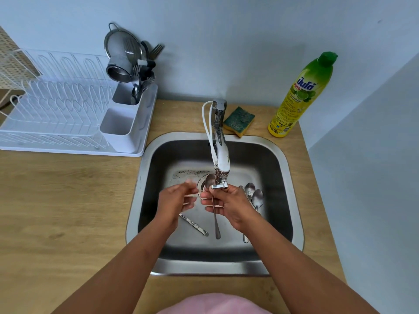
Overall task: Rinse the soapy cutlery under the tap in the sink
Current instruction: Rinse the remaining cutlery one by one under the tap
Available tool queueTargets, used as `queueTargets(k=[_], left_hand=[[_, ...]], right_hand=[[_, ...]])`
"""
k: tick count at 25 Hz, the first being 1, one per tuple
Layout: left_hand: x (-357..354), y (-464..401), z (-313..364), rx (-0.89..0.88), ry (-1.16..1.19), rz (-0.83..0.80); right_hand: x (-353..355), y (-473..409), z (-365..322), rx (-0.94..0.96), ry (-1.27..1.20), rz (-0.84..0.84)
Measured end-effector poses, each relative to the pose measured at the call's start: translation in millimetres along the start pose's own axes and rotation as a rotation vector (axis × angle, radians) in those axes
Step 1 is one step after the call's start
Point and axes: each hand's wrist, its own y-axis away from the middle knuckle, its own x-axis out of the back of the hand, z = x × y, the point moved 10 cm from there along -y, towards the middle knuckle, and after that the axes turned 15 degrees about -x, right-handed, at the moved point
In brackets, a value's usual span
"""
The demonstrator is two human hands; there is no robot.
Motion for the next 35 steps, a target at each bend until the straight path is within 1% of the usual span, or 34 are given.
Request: queueTargets(k=[1,2,4,6,9,11,13,16,17,18,21,24,26,28,29,30,32,33,34,35], left_hand=[[15.8,2.5,-20.3,0.107,-0.03,0.09],[27.5,8.1,-40.5,0.215,-0.073,0.133],[40.6,20.4,-74.5,0.374,-0.156,0.132],[46.0,26.0,-98.5,0.456,-0.197,0.117],[46.7,15.3,-108.8,0.445,-0.248,0.136],[45.2,2.1,-108.7,0.394,-0.317,0.147],[42.1,-7.4,-109.3,0.373,-0.349,0.152],[42.3,-13.5,-111.9,0.391,-0.364,0.172],[41.2,-14.5,-112.0,0.393,-0.353,0.171],[38.7,-15.6,-112.0,0.392,-0.335,0.168],[27.6,-15.9,-109.5,0.376,-0.255,0.139],[14.6,-17.3,-98.2,0.32,-0.191,0.109],[3.0,-17.5,-88.5,0.287,-0.158,0.058],[-10.5,-15.4,-77.4,0.259,-0.118,-0.003],[-17.9,-12.7,-72.1,0.248,-0.097,-0.033],[-24.8,-9.0,-67.4,0.239,-0.084,-0.064],[-38.6,-0.5,-59.1,0.232,-0.059,-0.131],[-44.7,4.5,-54.2,0.226,-0.044,-0.165],[-49.8,9.0,-49.2,0.215,-0.032,-0.195],[-53.1,12.1,-43.9,0.199,-0.026,-0.211]], right_hand=[[2.6,0.1,-2.2,0.016,-0.004,0.041],[6.3,0.5,-4.6,0.032,-0.009,0.09],[10.1,2.8,-10.4,0.082,0.042,0.157],[5.8,6.1,-14.9,0.157,0.211,0.185],[8.9,8.1,-14.3,0.231,0.469,0.288],[27.9,4.9,-9.9,0.229,0.526,0.365],[64.2,-1.3,-6.6,0.174,0.541,0.491],[132.6,-8.7,-5.2,0.022,0.665,0.783],[147.5,-11.1,-4.4,-0.03,0.691,0.832],[157.0,-16.6,-2.7,-0.078,0.718,0.845],[155.9,-34.4,2.7,-0.183,0.939,0.806],[144.0,-37.0,-3.3,-0.2,1.212,0.811],[130.7,-27.6,-16.2,-0.121,1.318,0.814],[106.0,-15.8,-28.3,0.049,1.349,0.762],[89.8,-10.1,-29.7,0.126,1.316,0.705],[75.1,-6.3,-26.2,0.148,1.199,0.613],[49.7,-6.7,-3.0,0.003,0.813,0.354],[37.4,-4.9,9.2,-0.075,0.647,0.253],[25.9,-1.1,19.7,-0.127,0.532,0.171],[16.2,4.1,26.2,-0.142,0.468,0.111]])
